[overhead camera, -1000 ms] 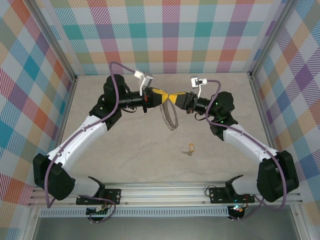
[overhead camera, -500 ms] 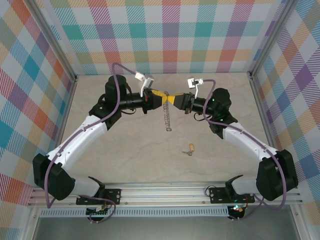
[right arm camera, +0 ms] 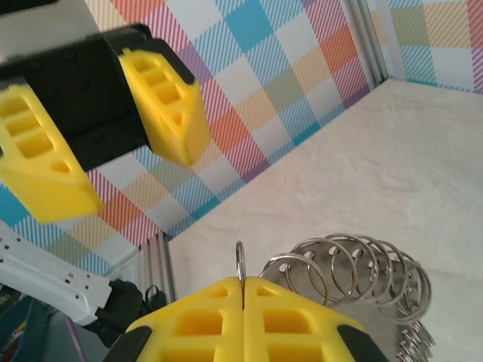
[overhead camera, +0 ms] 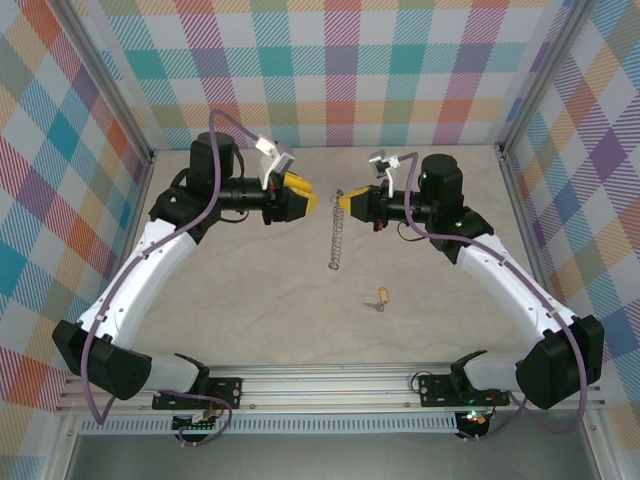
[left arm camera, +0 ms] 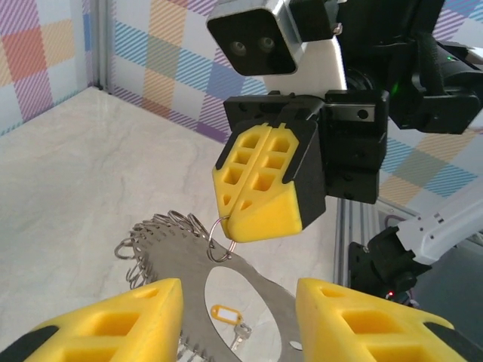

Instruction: Put the keys on the keyring

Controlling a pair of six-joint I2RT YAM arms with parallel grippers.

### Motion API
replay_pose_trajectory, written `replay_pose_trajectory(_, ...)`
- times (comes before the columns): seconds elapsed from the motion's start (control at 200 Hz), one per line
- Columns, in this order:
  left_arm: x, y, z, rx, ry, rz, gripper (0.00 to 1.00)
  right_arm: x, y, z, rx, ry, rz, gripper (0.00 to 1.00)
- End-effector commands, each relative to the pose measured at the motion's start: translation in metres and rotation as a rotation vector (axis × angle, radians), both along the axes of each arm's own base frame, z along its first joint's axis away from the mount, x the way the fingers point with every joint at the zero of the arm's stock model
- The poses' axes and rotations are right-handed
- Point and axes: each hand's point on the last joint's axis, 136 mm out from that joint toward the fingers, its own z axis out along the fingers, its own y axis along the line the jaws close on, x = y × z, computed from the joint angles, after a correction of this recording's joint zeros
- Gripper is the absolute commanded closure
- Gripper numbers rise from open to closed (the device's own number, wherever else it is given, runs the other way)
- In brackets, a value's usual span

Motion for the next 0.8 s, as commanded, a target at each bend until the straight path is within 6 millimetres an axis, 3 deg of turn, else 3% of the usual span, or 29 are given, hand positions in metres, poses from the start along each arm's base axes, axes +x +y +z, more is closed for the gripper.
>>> replay_pose_trajectory(0.0,-0.009,-0.003,-0.005,0.007,0.051,-0.095,0.57,-0.010,0.000,0.013,-0.015,-0.073,0.065,1.00)
replay_pose_trajectory(0.265,-0.005,-0.017,-0.014,-0.021,0.155,-0.186,0.62,-0.011,0.003,0.014,-0.008,-0.059,0.101,1.00)
replay_pose_trajectory(0.795,0.000,-0.036,-0.022,-0.014,0.183,-0.226,0.64,-0.009,0.006,0.015,0.001,-0.048,0.120,1.00)
